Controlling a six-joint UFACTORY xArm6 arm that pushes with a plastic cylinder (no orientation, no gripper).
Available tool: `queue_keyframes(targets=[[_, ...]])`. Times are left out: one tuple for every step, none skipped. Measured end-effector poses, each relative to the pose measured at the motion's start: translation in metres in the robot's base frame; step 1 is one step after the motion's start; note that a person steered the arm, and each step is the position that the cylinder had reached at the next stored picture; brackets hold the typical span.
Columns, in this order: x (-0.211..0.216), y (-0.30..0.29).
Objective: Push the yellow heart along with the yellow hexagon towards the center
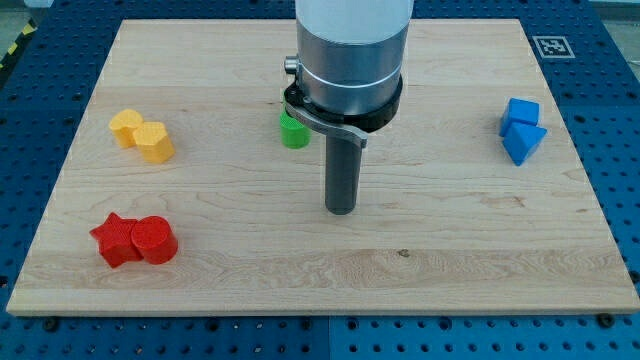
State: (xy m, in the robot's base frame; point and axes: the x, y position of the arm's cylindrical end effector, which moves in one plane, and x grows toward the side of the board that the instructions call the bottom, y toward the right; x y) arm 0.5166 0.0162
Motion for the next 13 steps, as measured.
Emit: queue_keyframes(targets=[[0.007, -0.003], [0.018, -0.004], [0.017, -0.012], [0.017, -0.012], [0.017, -0.012], [0.003, -0.012], [-0.014, -0.020], [-0.035, -0.051], [-0.062, -0.097], [-0.093, -0.146], [-0.126, -0.183], [-0.160, -0.225], [-0.174, -0.292]])
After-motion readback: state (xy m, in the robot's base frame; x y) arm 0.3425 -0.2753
